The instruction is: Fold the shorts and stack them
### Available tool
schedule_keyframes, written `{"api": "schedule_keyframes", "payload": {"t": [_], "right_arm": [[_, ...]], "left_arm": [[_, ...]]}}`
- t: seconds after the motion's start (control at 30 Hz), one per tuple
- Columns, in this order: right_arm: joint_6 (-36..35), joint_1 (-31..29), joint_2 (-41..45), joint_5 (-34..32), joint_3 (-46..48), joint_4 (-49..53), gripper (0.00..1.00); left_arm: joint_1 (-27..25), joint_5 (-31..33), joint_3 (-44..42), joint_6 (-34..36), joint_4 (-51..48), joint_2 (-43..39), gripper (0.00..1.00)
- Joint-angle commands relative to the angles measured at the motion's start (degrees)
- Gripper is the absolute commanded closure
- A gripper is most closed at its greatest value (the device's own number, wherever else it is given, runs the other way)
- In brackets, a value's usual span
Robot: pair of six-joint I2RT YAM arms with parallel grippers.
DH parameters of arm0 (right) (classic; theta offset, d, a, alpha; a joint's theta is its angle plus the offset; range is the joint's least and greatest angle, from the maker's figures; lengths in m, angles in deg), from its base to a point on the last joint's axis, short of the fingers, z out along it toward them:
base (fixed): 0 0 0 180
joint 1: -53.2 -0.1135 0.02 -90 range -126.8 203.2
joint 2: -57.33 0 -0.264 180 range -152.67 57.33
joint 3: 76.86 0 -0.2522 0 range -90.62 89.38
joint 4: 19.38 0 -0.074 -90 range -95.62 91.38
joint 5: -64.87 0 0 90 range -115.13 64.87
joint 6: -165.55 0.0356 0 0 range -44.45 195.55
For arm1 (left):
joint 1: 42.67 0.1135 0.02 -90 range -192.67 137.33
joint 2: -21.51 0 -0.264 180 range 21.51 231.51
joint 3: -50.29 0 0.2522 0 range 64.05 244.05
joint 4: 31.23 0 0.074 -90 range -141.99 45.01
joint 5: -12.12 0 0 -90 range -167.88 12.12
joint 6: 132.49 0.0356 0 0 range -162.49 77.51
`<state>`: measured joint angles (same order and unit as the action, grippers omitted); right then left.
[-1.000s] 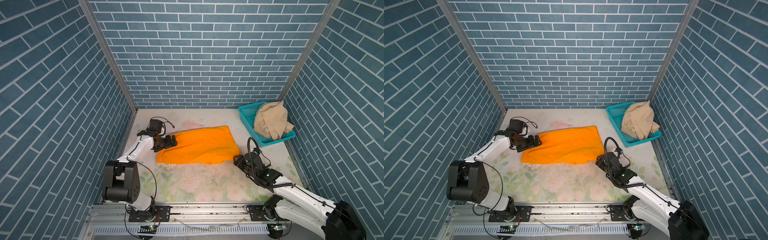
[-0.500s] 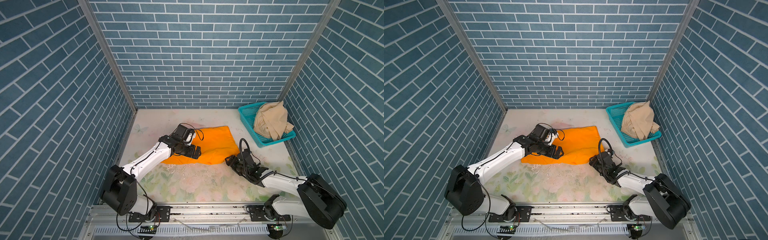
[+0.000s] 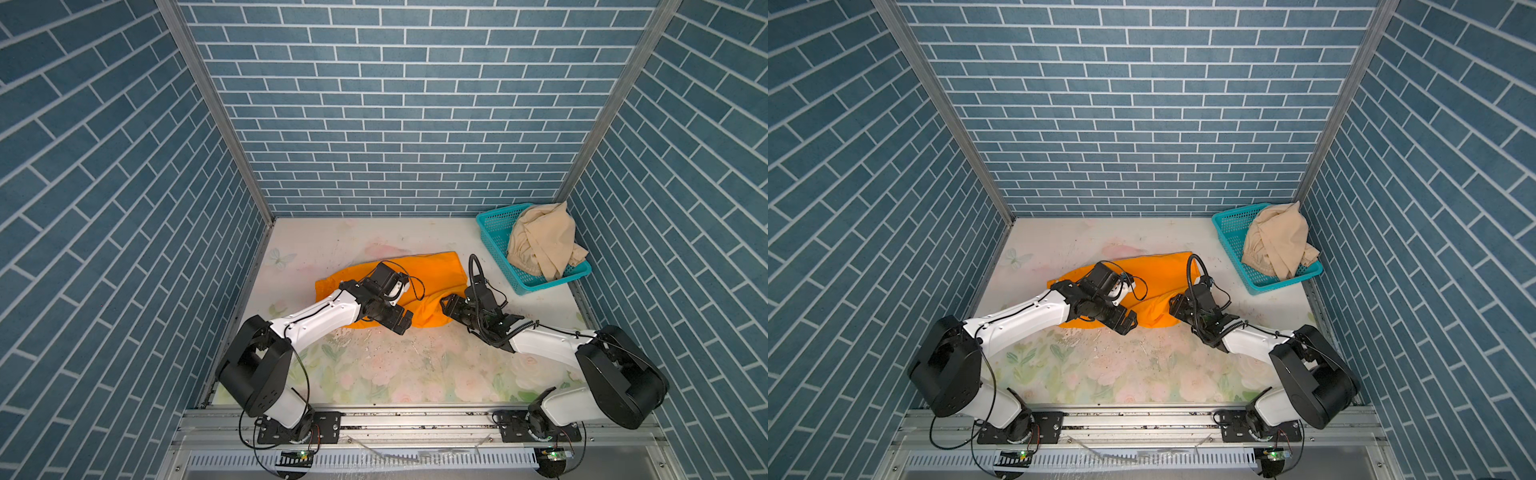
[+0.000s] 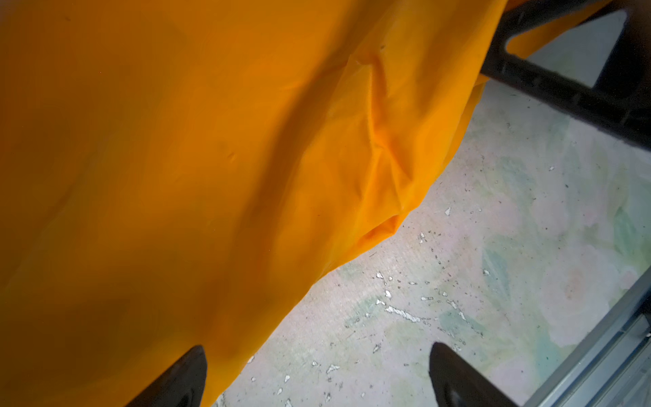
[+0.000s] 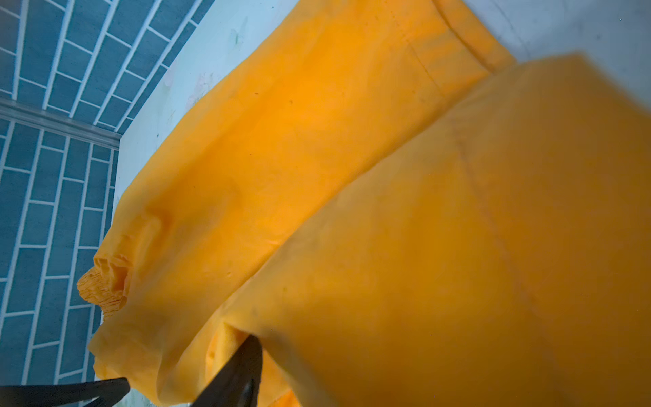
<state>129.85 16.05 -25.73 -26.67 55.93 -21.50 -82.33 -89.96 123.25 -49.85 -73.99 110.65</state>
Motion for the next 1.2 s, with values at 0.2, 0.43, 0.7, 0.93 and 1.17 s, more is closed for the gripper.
{"api": "schedule_keyframes", "payload": {"t": [0.2,0.43,0.7,0.93,1.17], "right_arm": [[-4.47,0.85,3.68,1.33,-1.92,14.06,0.29],[-9.0,2.31,3.79,-0.45,-0.41,15.55,0.32],[-15.28,3.32,0.67,4.7,1.81,7.72,0.42],[-16.95,3.42,-6.1,6.28,-0.31,3.1,0.49],[-16.14,3.31,-5.1,8.68,-6.91,14.73,0.89]], "left_arm": [[-2.03,-0.08,3.35,2.43,1.41,3.58,0.0],[-5.83,1.27,5.6,2.35,3.63,8.07,0.0],[-7.1,1.22,6.78,0.96,6.22,11.2,0.0],[-7.58,2.44,8.38,1.44,7.7,13.47,0.0],[-9.67,5.1,9.7,4.2,8.37,16.27,0.0]]}}
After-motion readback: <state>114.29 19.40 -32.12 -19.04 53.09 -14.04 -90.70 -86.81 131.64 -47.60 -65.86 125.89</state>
